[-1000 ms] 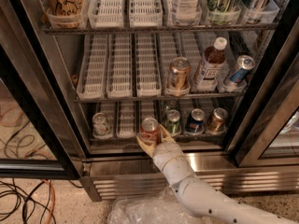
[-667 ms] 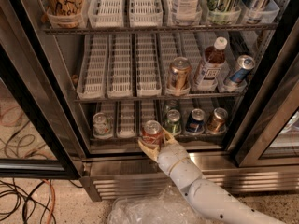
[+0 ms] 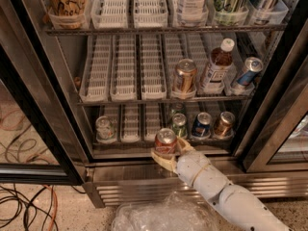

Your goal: Pick coke can from bottom shelf of fridge

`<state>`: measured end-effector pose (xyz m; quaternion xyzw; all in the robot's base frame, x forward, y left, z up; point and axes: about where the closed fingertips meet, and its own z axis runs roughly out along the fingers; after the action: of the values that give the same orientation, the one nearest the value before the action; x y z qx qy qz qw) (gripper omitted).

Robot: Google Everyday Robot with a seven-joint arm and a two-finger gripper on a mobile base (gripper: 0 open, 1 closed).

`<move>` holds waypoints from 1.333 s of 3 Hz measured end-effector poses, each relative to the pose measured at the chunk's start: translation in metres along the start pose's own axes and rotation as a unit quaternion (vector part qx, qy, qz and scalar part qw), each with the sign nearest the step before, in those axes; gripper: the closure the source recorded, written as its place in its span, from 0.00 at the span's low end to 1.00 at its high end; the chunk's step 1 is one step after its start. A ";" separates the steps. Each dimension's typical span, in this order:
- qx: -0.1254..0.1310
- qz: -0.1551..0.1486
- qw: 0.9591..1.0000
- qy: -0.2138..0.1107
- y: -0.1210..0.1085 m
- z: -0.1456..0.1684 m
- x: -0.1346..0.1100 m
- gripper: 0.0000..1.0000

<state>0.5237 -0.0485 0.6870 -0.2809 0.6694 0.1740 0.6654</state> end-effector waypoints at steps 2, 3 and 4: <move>-0.123 -0.008 0.992 0.030 0.038 -0.027 -0.001 1.00; -0.159 0.015 0.986 0.046 0.050 -0.035 0.001 1.00; -0.208 0.017 0.976 0.056 0.064 -0.044 0.003 1.00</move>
Offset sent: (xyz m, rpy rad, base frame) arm -0.0831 0.0246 -0.0102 -0.1009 0.1452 0.4181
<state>0.4503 -0.0258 0.6778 -0.4109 0.6598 0.3043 0.5507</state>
